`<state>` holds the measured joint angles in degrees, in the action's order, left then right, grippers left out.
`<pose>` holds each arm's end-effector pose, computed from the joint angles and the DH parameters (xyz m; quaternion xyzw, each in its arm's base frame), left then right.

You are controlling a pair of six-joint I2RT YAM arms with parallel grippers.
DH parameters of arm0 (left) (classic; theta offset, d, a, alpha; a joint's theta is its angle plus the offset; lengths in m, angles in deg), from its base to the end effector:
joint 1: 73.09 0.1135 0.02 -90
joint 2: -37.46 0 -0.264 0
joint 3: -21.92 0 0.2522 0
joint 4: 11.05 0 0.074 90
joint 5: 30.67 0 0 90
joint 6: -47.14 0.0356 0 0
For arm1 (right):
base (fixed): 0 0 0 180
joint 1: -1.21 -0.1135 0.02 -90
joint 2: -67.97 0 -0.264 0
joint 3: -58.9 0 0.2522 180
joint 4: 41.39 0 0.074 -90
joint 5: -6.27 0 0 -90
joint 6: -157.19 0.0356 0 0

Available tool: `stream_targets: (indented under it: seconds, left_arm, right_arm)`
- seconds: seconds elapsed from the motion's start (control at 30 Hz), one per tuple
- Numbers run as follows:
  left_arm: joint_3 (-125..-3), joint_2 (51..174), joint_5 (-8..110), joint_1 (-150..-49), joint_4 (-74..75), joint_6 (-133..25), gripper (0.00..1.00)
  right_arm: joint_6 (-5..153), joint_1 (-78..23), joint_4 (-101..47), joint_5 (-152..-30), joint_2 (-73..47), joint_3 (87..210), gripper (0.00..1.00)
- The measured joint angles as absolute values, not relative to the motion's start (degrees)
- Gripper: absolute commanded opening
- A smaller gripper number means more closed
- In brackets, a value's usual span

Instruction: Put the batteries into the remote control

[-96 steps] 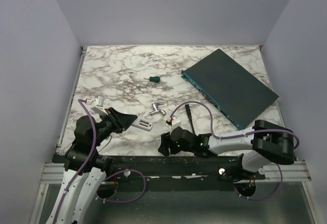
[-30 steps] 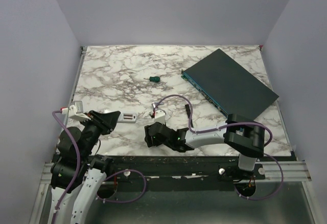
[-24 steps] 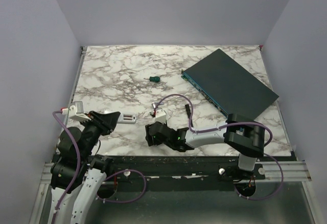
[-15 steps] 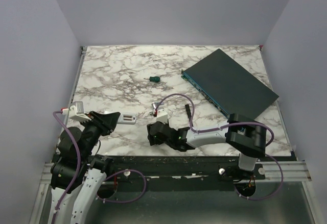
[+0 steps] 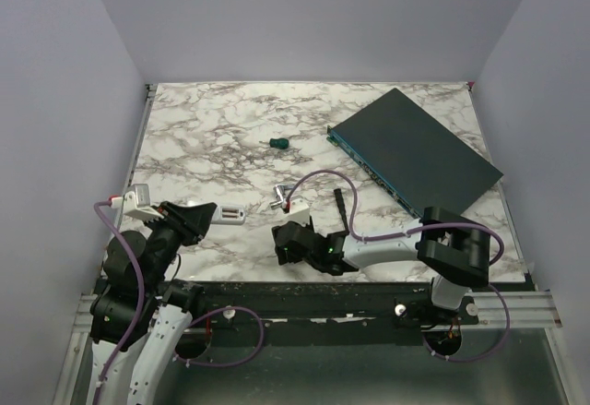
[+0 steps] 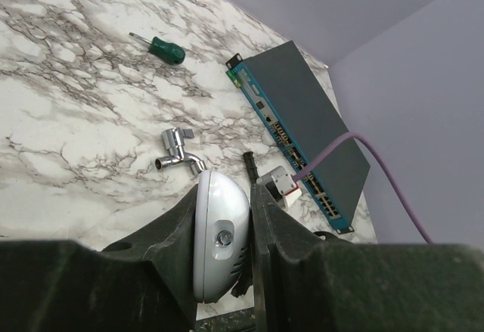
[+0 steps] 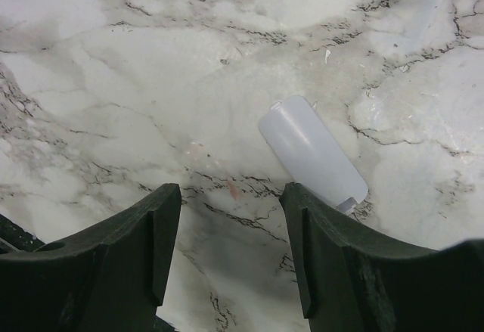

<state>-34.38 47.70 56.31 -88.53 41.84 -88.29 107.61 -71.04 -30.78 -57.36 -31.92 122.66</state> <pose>0.0419 -0.0135 0.3290 -0.1766 0.7268 -0.3531 0.5621 0.1192 0.3205 0.1478 -0.1673 0.8934 0.1812 0.3754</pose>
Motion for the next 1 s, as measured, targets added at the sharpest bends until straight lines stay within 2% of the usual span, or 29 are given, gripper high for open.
stream_targets:
  seconds: [0.2,0.53,0.77,1.0]
  left_arm:
    - [-35.4,47.7,56.3,-88.5,42.1,-88.3,0.00]
    - [-35.6,47.6,56.0,-88.5,42.3,-88.3,0.00]
    - [-36.4,48.5,54.1,-88.5,42.2,-88.3,0.00]
    - [-36.4,51.5,51.4,-88.5,42.0,-88.1,0.00]
  right_arm:
    - [103.7,-71.0,-32.6,-59.9,-31.1,121.7,0.67]
    - [96.0,-70.8,-37.6,-70.1,-23.0,117.3,0.68]
    - [97.2,-70.8,-33.4,-65.6,-10.7,114.1,0.70]
    - [103.4,-67.9,-18.4,-59.8,8.6,107.1,0.71]
